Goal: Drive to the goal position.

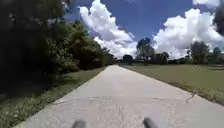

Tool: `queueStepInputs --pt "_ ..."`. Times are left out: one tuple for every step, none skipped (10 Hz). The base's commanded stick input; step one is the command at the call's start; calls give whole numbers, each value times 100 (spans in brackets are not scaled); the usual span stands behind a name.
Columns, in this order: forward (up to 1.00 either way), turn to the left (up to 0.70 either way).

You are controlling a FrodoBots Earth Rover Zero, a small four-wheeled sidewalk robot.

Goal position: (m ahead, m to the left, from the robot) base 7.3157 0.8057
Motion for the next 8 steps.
queueStepInputs --pt "70 2" --pt "70 2" --pt "70 2" --pt "70 2" --pt "70 2" --pt "70 2" --pt "70 2" --pt "70 2"
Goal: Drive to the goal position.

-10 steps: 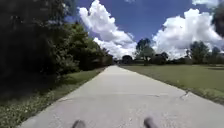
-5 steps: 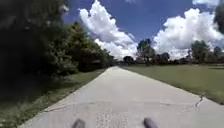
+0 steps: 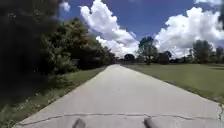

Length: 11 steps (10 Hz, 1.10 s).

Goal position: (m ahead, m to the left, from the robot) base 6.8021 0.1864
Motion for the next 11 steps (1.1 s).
queueStepInputs --pt "70 2" --pt "70 2" --pt "70 2" --pt "70 2" --pt "70 2" --pt "70 2" --pt "70 2" --pt "70 2" --pt "70 2" --pt "70 2" --pt "70 2"
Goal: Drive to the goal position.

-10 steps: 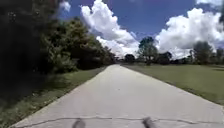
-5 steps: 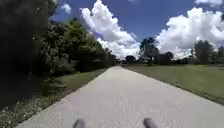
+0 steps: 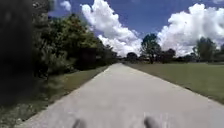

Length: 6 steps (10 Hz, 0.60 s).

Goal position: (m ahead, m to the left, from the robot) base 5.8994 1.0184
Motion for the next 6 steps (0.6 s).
queueStepInputs --pt "70 2" --pt "70 2" --pt "70 2" --pt "70 2" --pt "70 2" --pt "70 2"
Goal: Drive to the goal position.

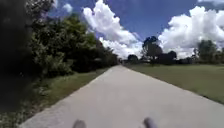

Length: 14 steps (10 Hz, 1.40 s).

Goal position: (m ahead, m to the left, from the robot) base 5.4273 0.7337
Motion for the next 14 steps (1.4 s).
queueStepInputs --pt "70 2" --pt "70 2" --pt "70 2" --pt "70 2" --pt "70 2" --pt "70 2" --pt "70 2" --pt "70 2" --pt "70 2" --pt "70 2" --pt "70 2" --pt "70 2" --pt "70 2" --pt "70 2"
